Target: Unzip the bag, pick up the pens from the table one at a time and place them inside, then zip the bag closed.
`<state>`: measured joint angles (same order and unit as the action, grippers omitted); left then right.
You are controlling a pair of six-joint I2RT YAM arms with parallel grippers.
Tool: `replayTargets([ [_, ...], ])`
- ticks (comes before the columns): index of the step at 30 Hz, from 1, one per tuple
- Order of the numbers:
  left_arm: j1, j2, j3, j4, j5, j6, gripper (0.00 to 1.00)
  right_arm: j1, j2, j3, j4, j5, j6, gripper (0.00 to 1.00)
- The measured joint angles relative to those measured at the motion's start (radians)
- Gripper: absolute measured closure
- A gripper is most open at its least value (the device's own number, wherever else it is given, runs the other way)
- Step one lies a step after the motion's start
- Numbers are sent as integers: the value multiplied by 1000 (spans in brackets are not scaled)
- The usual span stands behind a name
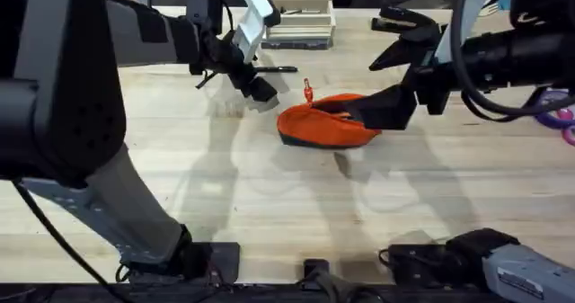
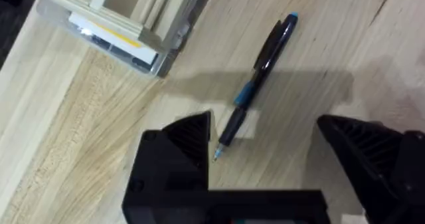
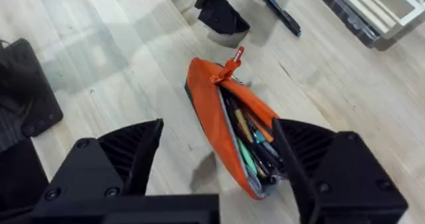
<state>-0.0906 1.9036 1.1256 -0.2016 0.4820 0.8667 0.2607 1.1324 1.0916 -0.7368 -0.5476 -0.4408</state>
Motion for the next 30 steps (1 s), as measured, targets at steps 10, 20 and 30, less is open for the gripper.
replayTargets([
  [10,0,1,2,-24,16,-7,7,0,0,0,0,0,4,4],
  [20,4,2,6,-29,15,1,765,0,0,0,0,0,56,4],
  [30,0,13,5,-44,22,0,960,0,-100,0,25,0,67,4],
])
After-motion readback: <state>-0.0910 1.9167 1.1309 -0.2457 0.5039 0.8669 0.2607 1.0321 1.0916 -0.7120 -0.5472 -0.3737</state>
